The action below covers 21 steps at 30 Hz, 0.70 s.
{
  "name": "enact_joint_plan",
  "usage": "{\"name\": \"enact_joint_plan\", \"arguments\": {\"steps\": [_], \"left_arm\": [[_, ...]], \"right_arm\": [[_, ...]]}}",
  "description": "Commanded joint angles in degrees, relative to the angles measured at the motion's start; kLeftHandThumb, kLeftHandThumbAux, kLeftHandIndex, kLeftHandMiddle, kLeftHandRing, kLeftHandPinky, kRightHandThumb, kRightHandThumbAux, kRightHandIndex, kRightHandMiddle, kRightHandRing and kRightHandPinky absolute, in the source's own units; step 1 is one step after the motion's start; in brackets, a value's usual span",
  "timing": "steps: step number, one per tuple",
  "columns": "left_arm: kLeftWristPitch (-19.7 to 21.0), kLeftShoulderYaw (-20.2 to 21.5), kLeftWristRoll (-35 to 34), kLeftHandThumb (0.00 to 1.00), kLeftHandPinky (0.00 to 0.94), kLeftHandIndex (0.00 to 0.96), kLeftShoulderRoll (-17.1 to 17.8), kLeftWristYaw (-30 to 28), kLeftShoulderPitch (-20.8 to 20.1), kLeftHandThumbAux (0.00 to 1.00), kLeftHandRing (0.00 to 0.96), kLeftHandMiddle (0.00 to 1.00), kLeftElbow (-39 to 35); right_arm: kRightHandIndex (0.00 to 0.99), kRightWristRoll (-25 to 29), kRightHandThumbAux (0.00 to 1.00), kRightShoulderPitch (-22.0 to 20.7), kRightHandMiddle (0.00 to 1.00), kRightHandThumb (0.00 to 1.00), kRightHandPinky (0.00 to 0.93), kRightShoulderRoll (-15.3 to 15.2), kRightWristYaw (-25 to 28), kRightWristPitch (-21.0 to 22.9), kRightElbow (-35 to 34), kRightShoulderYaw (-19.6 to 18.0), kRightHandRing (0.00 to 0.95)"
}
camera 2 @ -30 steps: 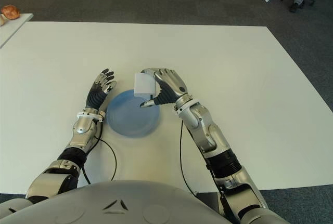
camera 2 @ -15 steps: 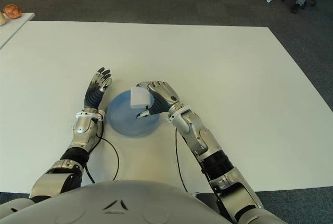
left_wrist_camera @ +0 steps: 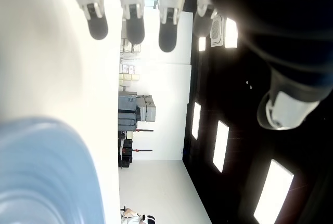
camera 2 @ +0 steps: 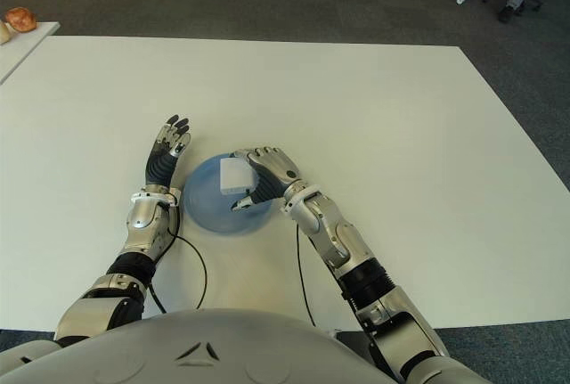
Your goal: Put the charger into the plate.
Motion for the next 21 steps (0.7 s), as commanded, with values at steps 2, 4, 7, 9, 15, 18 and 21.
{"name": "enact_joint_plan", "arguments": {"steps": [2,4,7,9,15,18,21], "left_arm": [[4.42,0.03,-0.73,0.000,0.067,0.089,-2.01,-1.06,4.23,0.498,0.099,0.139,2.41],[4.53,0.12,-0.88,0.000,0.075,0.091,-2.12,-1.17,4.30,0.498,0.102,0.142,2.20],[4.68,0.32,-0.93,0.000,0.084,0.096,-2.29,-1.37,4.41,0.496,0.106,0.144,1.91],[4.77,0.48,-0.92,0.000,0.084,0.097,-2.34,-1.54,4.45,0.495,0.106,0.143,1.79],[4.94,0.90,-0.81,0.000,0.080,0.084,-2.54,-2.00,4.56,0.503,0.101,0.137,1.53],[5.14,0.90,-0.79,0.000,0.073,0.077,-2.65,-2.16,4.71,0.506,0.098,0.134,1.16],[5.23,0.86,-0.75,0.000,0.061,0.072,-2.67,-2.29,4.97,0.513,0.090,0.127,0.65]], "right_arm": [[0.408,-1.03,0.675,-0.74,0.537,0.850,0.823,0.04,1.00,0.99,0.58,0.56,0.801],[0.410,-1.12,0.674,-0.92,0.541,0.851,0.816,0.05,1.26,0.91,0.82,0.70,0.798],[0.413,-1.07,0.673,-1.32,0.554,0.851,0.794,-0.08,0.97,-0.10,1.66,0.86,0.787],[0.414,-1.22,0.672,-1.56,0.567,0.850,0.767,-0.15,0.14,-0.94,2.28,1.00,0.774],[0.418,-3.29,0.695,-2.83,0.558,0.744,0.610,-0.82,-4.28,-4.30,4.94,1.94,0.626],[0.302,-4.97,0.551,-3.79,0.390,0.598,0.427,-1.63,-4.20,-4.67,5.66,2.87,0.425],[0.120,-5.98,0.340,-4.33,0.148,0.422,0.156,-1.98,-3.37,-4.39,5.88,3.45,0.150]]}}
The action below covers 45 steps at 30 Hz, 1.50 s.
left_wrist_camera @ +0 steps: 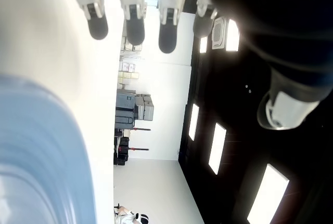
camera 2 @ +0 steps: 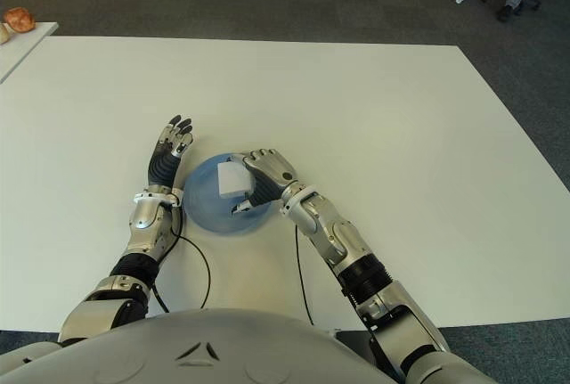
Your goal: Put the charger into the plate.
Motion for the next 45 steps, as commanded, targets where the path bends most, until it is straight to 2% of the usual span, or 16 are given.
{"name": "enact_joint_plan", "arguments": {"steps": [1,4,9,32,45], "left_arm": [[3.72,-0.20,-0.37,0.000,0.059,0.072,-1.20,-0.78,4.44,0.515,0.089,0.126,2.29],[3.70,-0.25,-0.29,0.000,0.061,0.074,-1.20,-0.86,4.66,0.522,0.081,0.115,1.96],[3.73,-0.24,-0.17,0.000,0.078,0.077,-1.18,-1.02,4.85,0.519,0.079,0.107,1.69],[3.49,-0.45,0.39,0.000,0.140,0.098,-1.44,-0.61,5.73,0.563,0.112,0.120,0.19],[2.81,-0.51,0.45,0.000,0.152,0.102,-1.48,-0.75,5.82,0.574,0.125,0.126,0.26]], "right_arm": [[0.100,-1.22,0.317,-1.44,0.121,0.403,0.124,-0.77,1.04,-0.34,1.02,1.02,0.120],[0.026,-0.77,0.201,-1.58,0.031,0.326,0.032,-0.72,1.47,-0.64,1.40,1.06,0.031],[0.004,-0.39,0.149,-1.71,0.005,0.275,0.005,-0.55,0.82,-1.56,2.54,1.17,0.005],[0.000,-1.20,0.114,-2.22,0.000,0.253,0.000,-0.23,0.24,-1.68,4.02,1.41,0.000],[0.000,-1.67,0.101,-2.40,0.000,0.279,0.000,-0.63,0.87,-1.27,3.67,1.68,0.000]]}}
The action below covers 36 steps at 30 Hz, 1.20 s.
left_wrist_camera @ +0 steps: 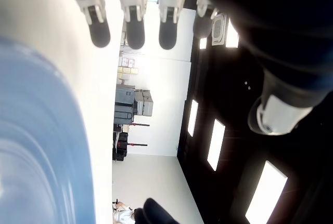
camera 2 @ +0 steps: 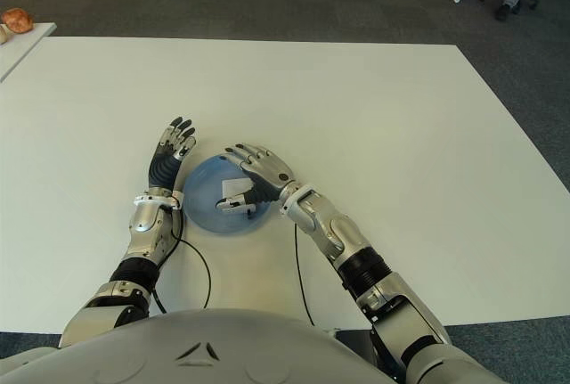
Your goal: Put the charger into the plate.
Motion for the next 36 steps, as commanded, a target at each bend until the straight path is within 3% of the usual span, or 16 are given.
{"name": "enact_joint_plan", "arguments": {"steps": [1,24,28,30,32,36], "left_arm": [[2.22,-0.39,0.28,0.000,0.152,0.102,-0.93,-0.16,3.92,0.576,0.125,0.126,3.01],[1.99,-0.42,0.14,0.000,0.144,0.096,-0.65,-1.02,3.70,0.585,0.126,0.127,3.77],[2.04,-0.30,-0.02,0.000,0.138,0.087,-0.53,-1.44,3.61,0.577,0.125,0.129,3.98],[2.42,-0.29,0.06,0.000,0.142,0.082,-0.43,-1.46,3.42,0.570,0.129,0.133,4.27],[2.61,-0.27,0.16,0.000,0.145,0.075,-0.33,-1.43,3.27,0.562,0.133,0.139,4.59],[2.58,-0.27,0.30,0.005,0.146,0.066,-0.26,-1.31,3.24,0.553,0.140,0.149,4.84]], "right_arm": [[0.000,-0.41,0.101,-0.74,0.000,0.282,0.000,-0.42,0.74,0.38,0.38,0.32,0.000],[0.000,0.04,0.123,-1.39,0.000,0.262,0.000,-0.56,-0.03,0.40,2.04,-0.08,0.000],[0.000,1.63,0.145,-4.17,0.000,0.253,0.000,-0.27,-1.32,-0.60,6.49,-1.19,0.000],[0.000,7.12,0.174,-10.00,0.000,0.242,0.000,2.31,-4.68,-3.07,17.74,-4.81,0.000],[0.000,12.80,0.218,-13.07,0.000,0.226,0.000,4.63,-6.69,-4.97,24.83,-8.53,0.000],[0.000,22.69,0.306,-12.69,0.000,0.194,0.032,7.81,-6.94,-7.03,27.40,-14.78,0.000]]}}
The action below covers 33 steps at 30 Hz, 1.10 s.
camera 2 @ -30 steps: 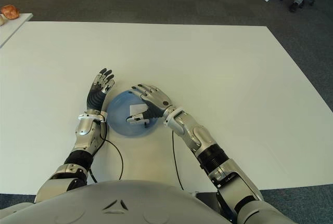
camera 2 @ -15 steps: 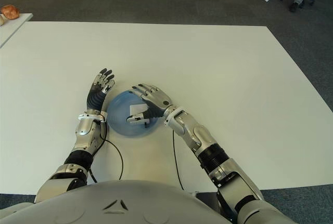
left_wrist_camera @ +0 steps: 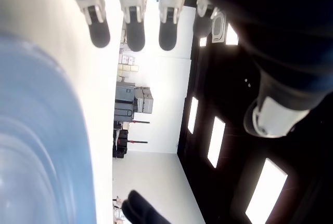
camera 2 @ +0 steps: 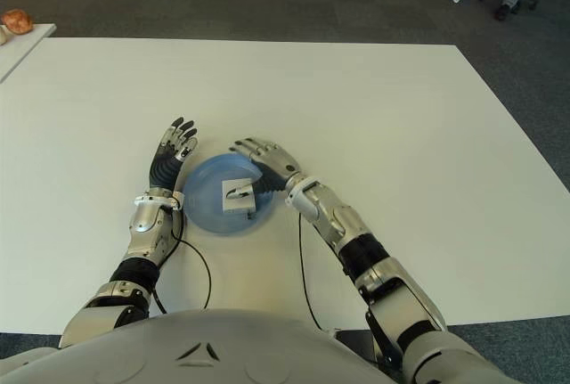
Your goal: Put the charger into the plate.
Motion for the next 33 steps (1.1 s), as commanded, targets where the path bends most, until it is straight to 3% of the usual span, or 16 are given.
{"name": "enact_joint_plan", "arguments": {"steps": [1,5,14,26,33], "left_arm": [[2.68,-0.30,0.33,0.008,0.146,0.065,-0.40,-0.56,3.67,0.552,0.142,0.152,4.60],[2.88,-0.29,0.38,0.014,0.144,0.066,-0.36,-0.34,3.80,0.549,0.144,0.157,4.43],[2.83,0.05,0.21,0.022,0.140,0.066,-0.09,-0.12,4.18,0.550,0.143,0.155,4.37],[2.78,0.50,-0.09,0.014,0.133,0.067,0.98,-0.89,4.28,0.547,0.136,0.152,4.89],[2.87,0.68,-0.16,0.012,0.135,0.065,1.58,-1.11,4.35,0.547,0.139,0.156,5.12]], "right_arm": [[0.000,14.45,0.329,-3.68,0.000,0.187,0.041,5.23,-2.69,-3.58,8.95,-9.72,0.000],[0.003,23.32,0.412,0.20,0.001,0.162,0.062,7.73,-1.43,-2.82,3.80,-15.25,0.001],[0.051,31.05,0.582,3.02,0.039,0.151,0.048,12.93,-1.66,-4.23,4.15,-19.73,0.026],[0.083,35.94,0.795,4.49,0.082,0.095,0.090,17.41,-1.34,-8.41,6.54,-22.84,0.058],[0.108,37.34,0.864,3.45,0.107,0.076,0.117,18.59,-0.66,-10.80,11.66,-24.41,0.081]]}}
